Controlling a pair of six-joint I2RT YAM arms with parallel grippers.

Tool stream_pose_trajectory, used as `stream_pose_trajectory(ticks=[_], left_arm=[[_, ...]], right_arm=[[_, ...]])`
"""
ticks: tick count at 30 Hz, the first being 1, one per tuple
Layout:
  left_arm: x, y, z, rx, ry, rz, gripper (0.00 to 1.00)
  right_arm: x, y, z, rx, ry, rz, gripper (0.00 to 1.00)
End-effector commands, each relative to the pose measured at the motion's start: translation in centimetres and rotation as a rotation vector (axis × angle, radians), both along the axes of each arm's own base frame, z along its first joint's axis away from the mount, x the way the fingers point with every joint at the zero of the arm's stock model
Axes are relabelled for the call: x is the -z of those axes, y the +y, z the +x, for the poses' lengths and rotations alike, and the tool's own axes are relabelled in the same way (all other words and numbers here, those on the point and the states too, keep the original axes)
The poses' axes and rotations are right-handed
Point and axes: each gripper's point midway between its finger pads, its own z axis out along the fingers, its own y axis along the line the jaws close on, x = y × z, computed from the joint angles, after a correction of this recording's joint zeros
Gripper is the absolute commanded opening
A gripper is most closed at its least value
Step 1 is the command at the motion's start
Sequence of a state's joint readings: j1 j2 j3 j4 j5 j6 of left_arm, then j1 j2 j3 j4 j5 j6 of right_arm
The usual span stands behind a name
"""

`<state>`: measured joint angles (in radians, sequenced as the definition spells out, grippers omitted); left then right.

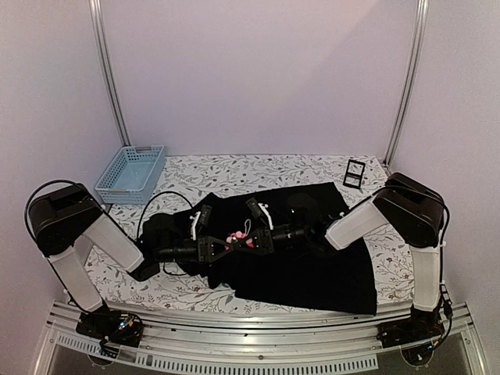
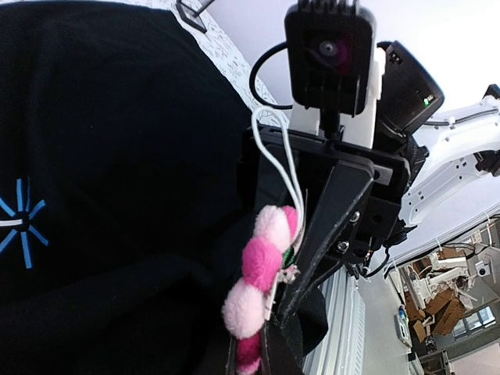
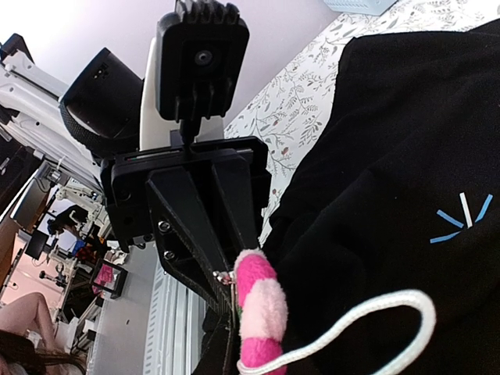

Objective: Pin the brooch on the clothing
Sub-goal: Pin the flattened clothing at the center of the board.

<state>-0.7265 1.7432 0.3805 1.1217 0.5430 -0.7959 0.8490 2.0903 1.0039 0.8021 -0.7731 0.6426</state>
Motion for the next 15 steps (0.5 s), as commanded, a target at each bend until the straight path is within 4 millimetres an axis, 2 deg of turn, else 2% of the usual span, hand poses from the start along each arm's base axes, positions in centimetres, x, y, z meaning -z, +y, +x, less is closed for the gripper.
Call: stream_pose_trajectory(ticks=[1, 6, 11, 15], left_arm=[[-2.9, -2.4, -2.2, 0.149, -0.105, -0.071, 0.0], [-3.1, -2.7, -2.3, 0.164, -0.122, -0.064, 0.0], [-3.0, -2.5, -1.9, 0.133, -0.123, -0.056, 0.0], [-2.9, -2.4, -1.7, 0.122, -0.119, -0.053, 0.0]], right_arm=[[2.0, -1.1, 2.7, 0.133, 0.036, -0.093, 0.08], [2.0, -1.4, 2.6, 0.136, 0.044, -0.099, 0.09], [1.8, -1.7, 1.5, 0.099, 0.046, -0.077, 0.18], [0.6, -1.9, 0.8, 0.08, 0.021, -0.034, 0.25]])
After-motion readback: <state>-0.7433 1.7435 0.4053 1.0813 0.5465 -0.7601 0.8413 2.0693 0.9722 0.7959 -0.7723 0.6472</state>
